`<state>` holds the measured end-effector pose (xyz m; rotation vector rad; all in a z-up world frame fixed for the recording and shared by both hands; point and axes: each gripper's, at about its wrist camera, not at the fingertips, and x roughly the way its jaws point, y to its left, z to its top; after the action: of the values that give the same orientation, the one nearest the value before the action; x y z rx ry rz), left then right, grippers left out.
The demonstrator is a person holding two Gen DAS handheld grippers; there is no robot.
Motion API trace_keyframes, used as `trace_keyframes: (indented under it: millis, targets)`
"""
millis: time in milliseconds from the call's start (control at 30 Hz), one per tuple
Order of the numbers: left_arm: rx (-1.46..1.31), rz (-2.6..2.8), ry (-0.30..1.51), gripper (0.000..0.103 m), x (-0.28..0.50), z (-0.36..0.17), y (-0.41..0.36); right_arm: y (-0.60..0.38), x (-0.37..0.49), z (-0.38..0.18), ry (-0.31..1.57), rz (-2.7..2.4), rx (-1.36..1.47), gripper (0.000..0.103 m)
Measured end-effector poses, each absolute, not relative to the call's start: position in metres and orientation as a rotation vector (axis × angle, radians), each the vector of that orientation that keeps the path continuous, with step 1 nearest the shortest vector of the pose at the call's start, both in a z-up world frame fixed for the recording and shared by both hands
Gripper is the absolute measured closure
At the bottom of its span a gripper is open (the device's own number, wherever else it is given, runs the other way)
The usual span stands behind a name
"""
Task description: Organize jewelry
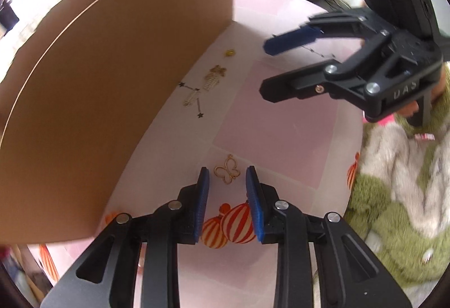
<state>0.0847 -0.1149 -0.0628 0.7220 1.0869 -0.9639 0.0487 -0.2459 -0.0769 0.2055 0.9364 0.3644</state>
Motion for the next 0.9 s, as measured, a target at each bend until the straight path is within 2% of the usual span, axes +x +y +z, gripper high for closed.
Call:
trace_keyframes:
  millis: [300, 433, 567, 600, 733, 767, 900]
  targets:
    - [0.934, -1.164, 1.08, 0.078, 0.093, -0.063, -0.137, -0.254, 0.047, -0.082, 0.934, 0.363, 0.226, 0.035]
    - [0.984, -1.193, 1.076, 0.087, 0.092, -0.064, -0.151, -0.257, 0.048, -0.083, 0.929, 0.36, 0.235, 0.035]
    - [1.016, -1.204, 1.069, 0.09, 0.09, -0.064, -0.157, -0.26, 0.047, -0.083, 0.922, 0.362, 0.244, 0.035]
    - [1.019, -1.206, 1.07, 0.093, 0.089, -0.064, -0.159, -0.26, 0.047, -0.083, 0.922, 0.363, 0.245, 0.035]
    - [1.031, -1.201, 1.065, 0.095, 0.079, -0.062, -0.161, -0.259, 0.046, -0.084, 0.918, 0.368, 0.247, 0.035]
    - [1.024, -1.196, 1.068, 0.098, 0.078, -0.061, -0.162, -0.259, 0.046, -0.084, 0.917, 0.369, 0.25, 0.035]
    - [1.015, -1.187, 1.068, 0.098, 0.076, -0.062, -0.16, -0.26, 0.047, -0.083, 0.917, 0.367, 0.254, 0.035]
